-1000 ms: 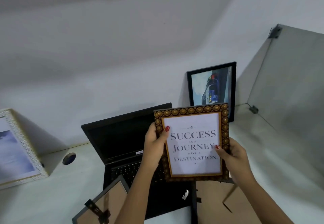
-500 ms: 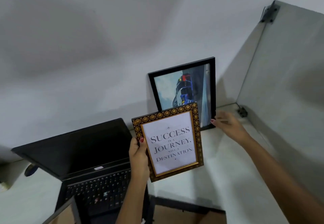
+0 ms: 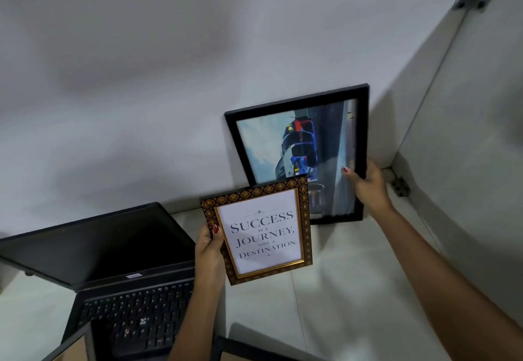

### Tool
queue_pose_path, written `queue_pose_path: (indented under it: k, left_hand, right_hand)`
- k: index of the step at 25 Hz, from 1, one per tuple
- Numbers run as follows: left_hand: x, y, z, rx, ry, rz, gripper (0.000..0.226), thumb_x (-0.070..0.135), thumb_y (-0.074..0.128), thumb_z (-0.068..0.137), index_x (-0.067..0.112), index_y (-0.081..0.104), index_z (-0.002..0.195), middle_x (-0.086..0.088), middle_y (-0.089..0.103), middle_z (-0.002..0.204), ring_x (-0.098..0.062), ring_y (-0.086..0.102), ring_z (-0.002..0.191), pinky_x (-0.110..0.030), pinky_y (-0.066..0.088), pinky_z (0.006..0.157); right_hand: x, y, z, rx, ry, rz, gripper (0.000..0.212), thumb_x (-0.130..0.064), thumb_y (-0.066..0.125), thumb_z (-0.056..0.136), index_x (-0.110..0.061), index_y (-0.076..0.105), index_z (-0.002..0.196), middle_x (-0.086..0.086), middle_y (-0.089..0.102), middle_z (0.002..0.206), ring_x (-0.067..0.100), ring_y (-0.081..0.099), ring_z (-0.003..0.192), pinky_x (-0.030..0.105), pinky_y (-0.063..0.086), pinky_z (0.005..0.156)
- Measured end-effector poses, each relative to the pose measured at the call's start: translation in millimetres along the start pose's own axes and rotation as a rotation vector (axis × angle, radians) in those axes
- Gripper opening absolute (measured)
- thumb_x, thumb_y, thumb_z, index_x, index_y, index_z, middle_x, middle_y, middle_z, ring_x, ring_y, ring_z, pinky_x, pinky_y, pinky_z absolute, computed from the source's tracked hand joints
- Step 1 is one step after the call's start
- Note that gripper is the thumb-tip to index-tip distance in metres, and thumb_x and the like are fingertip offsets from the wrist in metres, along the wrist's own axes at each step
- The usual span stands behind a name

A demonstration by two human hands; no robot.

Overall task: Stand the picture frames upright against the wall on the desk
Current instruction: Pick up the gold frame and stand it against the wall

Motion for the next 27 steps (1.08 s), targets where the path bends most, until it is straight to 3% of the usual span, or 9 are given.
queue_pose_path:
  k: [3,7,10,13,16,18,20,22,27]
  left_hand:
    - [-1.3,-6.0,13.3,0.062,-0.014,0.024,0.017,0.012,0.041,0.093,0.018,0.057,0.094,0.011,0.074,0.072,-0.003,0.069,0.068,-0.021,0.056,0.057]
    - [0.5,-9.3,43.6,0.160,-0.069,0.019,0.019,0.011,0.042,0.094,0.023,0.056,0.089,0.000,0.063,0.088,-0.010,0.065,0.076,-0.023,0.056,0.062]
    - [5.7,-11.6,61.5,0.223,-0.080,0.024,0.016,0.014,0.040,0.095,0.020,0.055,0.095,-0.002,0.059,0.094,-0.012,0.058,0.080,-0.029,0.053,0.066]
    - [18.2,-9.2,80.0,0.268,-0.038,0.077,0.030,0.017,0.036,0.097,0.002,0.049,0.120,-0.011,0.057,0.108,-0.010,0.055,0.075,-0.027,0.048,0.064]
    - [18.6,-4.0,98.7,0.309,-0.040,0.032,0.031,0.017,0.035,0.097,0.007,0.048,0.124,-0.010,0.060,0.103,-0.013,0.057,0.074,-0.029,0.049,0.066]
    - [14.9,-3.8,106.8,0.339,-0.051,0.059,0.030,0.018,0.035,0.097,0.012,0.050,0.122,-0.013,0.061,0.109,-0.018,0.061,0.078,-0.034,0.051,0.074]
    - [10.0,-5.8,112.7,0.349,-0.054,0.075,0.030,0.018,0.036,0.096,0.012,0.048,0.123,-0.017,0.059,0.121,-0.030,0.062,0.096,-0.043,0.050,0.087]
    - [8.3,-7.0,114.5,0.354,-0.052,0.066,0.031,0.020,0.036,0.096,0.014,0.046,0.124,-0.019,0.056,0.128,-0.033,0.057,0.108,-0.049,0.047,0.096]
    - [11.2,-4.3,111.2,0.360,-0.029,0.004,0.031,0.019,0.036,0.096,0.015,0.046,0.126,-0.013,0.057,0.120,-0.025,0.055,0.100,-0.042,0.047,0.091]
  right_hand:
    - [-2.5,-49.5,-9.7,0.185,-0.067,-0.023,0.035,-0.001,0.057,0.083,0.003,0.047,0.116,0.008,0.053,0.105,0.019,0.050,0.096,0.001,0.040,0.064]
    - [-0.4,-88.6,-20.6,0.223,-0.037,-0.054,0.037,-0.006,0.056,0.085,0.000,0.045,0.119,0.007,0.052,0.109,0.019,0.049,0.098,0.025,0.039,0.080]
    - [2.4,-99.2,-26.1,0.245,-0.030,-0.065,0.036,-0.006,0.056,0.085,0.000,0.046,0.119,0.007,0.053,0.107,0.020,0.050,0.099,0.030,0.038,0.084]
    - [8.8,-100.7,-27.5,0.228,-0.020,-0.085,0.034,-0.007,0.056,0.085,-0.001,0.048,0.117,0.008,0.055,0.104,0.022,0.051,0.097,0.019,0.045,0.072]
    - [10.3,-101.8,-29.2,0.237,-0.029,-0.103,0.032,-0.006,0.056,0.084,0.000,0.048,0.115,0.010,0.055,0.103,0.022,0.051,0.094,0.003,0.041,0.062]
    - [7.8,-100.0,-30.3,0.232,-0.034,-0.101,0.031,-0.005,0.056,0.085,0.000,0.049,0.115,0.009,0.055,0.102,0.022,0.051,0.095,0.007,0.041,0.065]
    - [7.7,-98.1,-29.9,0.221,-0.029,-0.100,0.031,-0.004,0.055,0.085,0.000,0.049,0.115,0.009,0.055,0.102,0.022,0.051,0.095,0.016,0.041,0.070]
    - [6.3,-95.8,-29.7,0.219,-0.027,-0.107,0.031,-0.004,0.055,0.085,0.000,0.050,0.115,0.008,0.055,0.102,0.022,0.051,0.094,0.012,0.042,0.068]
    - [0.1,-91.2,-32.2,0.198,-0.021,-0.164,0.030,-0.004,0.055,0.085,0.003,0.049,0.113,0.010,0.055,0.098,0.023,0.051,0.089,0.009,0.042,0.060]
Point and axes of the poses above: each hand's wrist, its own z-axis towards the middle knuckle, its own y-axis out of the palm, x = y × z, the point moved 8 cm from there along z, towards the middle knuckle
